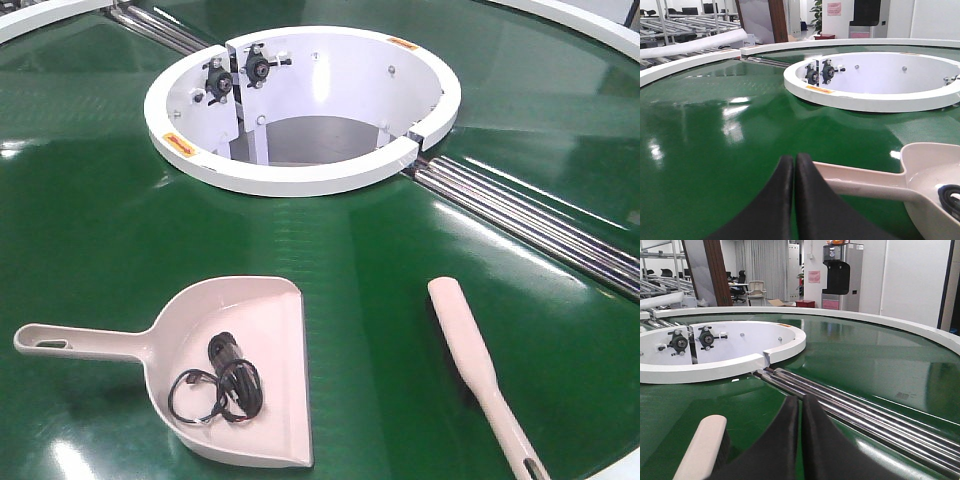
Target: Clean and inspect green conveyor with broom and dustpan
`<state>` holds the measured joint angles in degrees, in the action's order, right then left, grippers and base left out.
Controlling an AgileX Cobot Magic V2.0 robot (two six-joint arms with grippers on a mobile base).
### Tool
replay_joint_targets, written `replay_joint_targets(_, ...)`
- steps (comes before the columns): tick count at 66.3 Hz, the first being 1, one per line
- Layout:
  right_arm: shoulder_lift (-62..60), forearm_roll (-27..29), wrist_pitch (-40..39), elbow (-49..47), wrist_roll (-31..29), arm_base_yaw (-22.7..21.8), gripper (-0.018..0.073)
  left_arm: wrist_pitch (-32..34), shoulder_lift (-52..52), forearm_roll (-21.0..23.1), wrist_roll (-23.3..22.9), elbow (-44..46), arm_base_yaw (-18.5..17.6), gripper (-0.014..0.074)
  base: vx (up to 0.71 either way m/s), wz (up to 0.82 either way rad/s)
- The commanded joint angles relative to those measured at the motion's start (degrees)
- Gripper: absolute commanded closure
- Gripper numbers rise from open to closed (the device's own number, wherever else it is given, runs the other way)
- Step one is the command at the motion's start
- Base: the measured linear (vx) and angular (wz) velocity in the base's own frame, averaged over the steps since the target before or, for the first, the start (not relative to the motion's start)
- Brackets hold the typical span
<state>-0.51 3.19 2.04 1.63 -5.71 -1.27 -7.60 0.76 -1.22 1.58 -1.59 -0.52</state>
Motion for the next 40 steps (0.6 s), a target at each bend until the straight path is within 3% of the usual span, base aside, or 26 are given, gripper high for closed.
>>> replay_joint_targets(1,-0.5,-0.2,-4.4,0.8,-0.1,-0.1,0.0564,4.2,0.7,0.3,-0.4,-1.3,-0.1,0.0619,0.0,0.0)
replay_joint_targets(40,-0.5,-0.2,-4.1,0.7,-0.1,-0.1,0.0564,4.2,0.7,0.3,-0.4,-1.3,-0.1,0.0619,0.0,0.0)
